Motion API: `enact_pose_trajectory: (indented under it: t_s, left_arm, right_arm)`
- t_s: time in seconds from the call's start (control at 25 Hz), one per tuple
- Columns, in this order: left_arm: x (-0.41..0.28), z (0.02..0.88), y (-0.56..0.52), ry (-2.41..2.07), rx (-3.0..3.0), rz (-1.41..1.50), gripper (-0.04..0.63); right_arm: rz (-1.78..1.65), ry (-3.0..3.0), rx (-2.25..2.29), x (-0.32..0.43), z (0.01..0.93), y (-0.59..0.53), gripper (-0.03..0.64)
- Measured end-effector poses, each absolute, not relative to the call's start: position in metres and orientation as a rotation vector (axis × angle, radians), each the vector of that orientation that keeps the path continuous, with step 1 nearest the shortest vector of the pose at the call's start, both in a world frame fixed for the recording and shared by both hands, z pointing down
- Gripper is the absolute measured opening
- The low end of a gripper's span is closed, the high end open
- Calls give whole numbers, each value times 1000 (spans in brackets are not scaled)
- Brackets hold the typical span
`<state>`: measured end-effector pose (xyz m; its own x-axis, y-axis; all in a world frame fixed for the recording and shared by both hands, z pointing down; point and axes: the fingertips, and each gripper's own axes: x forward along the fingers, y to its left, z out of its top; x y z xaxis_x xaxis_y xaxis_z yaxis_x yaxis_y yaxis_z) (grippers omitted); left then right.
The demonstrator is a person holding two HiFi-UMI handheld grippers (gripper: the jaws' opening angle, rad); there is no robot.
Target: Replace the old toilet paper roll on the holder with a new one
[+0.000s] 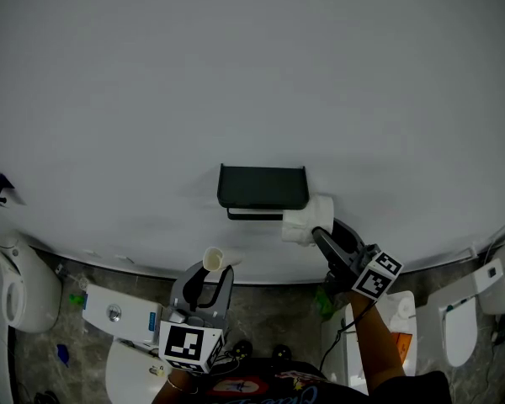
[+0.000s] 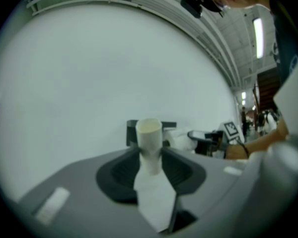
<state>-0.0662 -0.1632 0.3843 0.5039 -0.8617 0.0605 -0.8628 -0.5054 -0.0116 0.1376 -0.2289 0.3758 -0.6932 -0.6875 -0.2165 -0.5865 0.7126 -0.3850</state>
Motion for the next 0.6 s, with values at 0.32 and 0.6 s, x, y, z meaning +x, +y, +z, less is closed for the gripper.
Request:
enact_pose_trajectory:
  t_s: [0.32,0.6]
  left_arm:
    - [-78,384,-162,-1592,2683,81,138]
    - [-87,385,-160,-1614,2667,89,138]
  right_arm:
    - [-444,2628,-892,92,380,-232,195]
    - [-472,2636,-855,66,383,-236,193]
